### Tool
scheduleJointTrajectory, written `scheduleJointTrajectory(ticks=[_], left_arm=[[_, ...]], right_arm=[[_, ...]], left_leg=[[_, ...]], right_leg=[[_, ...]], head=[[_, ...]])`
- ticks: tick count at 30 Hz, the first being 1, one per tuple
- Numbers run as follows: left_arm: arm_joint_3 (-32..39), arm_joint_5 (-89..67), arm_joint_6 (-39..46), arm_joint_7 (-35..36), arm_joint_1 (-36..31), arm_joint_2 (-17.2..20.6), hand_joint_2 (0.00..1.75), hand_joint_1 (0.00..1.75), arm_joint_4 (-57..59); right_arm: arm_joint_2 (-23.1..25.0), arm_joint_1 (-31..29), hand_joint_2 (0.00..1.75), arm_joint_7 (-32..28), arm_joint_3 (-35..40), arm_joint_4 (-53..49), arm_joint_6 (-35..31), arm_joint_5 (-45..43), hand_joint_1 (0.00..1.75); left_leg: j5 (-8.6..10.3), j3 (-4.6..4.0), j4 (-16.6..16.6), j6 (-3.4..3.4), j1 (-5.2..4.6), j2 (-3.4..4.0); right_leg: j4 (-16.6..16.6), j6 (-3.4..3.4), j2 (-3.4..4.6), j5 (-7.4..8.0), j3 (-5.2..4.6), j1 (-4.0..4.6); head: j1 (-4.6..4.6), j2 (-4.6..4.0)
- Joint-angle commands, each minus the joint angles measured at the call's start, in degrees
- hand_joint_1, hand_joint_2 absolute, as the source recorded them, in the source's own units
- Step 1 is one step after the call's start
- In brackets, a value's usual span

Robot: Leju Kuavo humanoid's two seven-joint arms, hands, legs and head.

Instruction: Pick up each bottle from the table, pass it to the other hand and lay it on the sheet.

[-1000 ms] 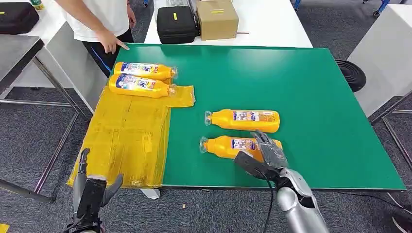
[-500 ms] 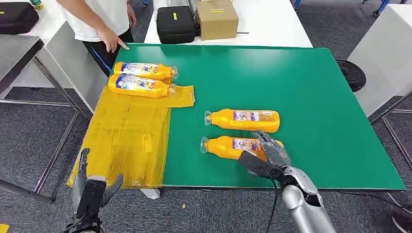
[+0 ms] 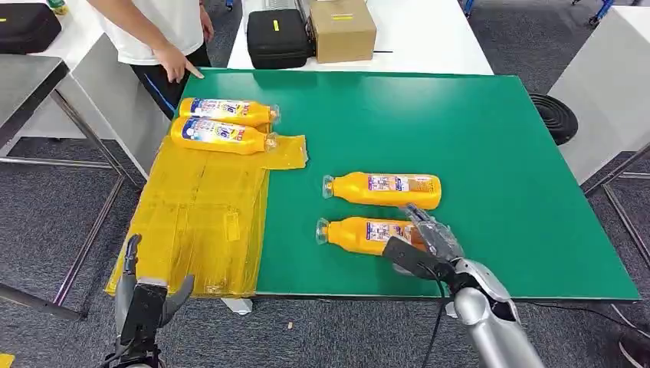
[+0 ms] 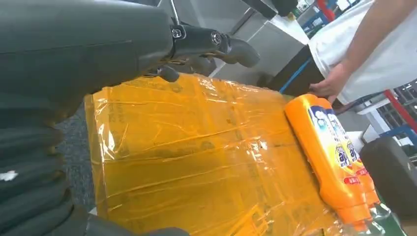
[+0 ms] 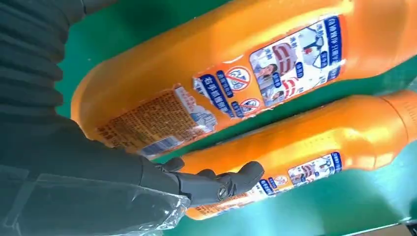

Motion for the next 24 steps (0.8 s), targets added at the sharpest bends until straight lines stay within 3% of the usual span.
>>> scheduleJointTrajectory(ticks=[1,24], left_arm=[[-0.6,0.5,0.4,0.9,-1.1,1.6,1.75,0.00,2.9],[-0.4,0.6,0.5,1.5,-0.7,1.8,1.75,0.00,3.2]], right_arm=[[-2.7,-5.3,1.75,0.6,2.6,2.8,0.9,-1.6,0.00],[-4.2,-4.8,1.75,1.0,2.5,4.0,0.6,-2.3,0.00]], left_leg=[[-0.10,0.27,0.0,-0.02,-0.02,0.17],[-0.12,0.34,-0.1,-0.01,0.01,0.12]], right_leg=[[0.0,-0.15,0.10,-0.06,0.23,0.02],[-0.1,-0.15,0.05,-0.07,0.34,0.04]], head=[[0.00,0.00],[-0.02,0.00]])
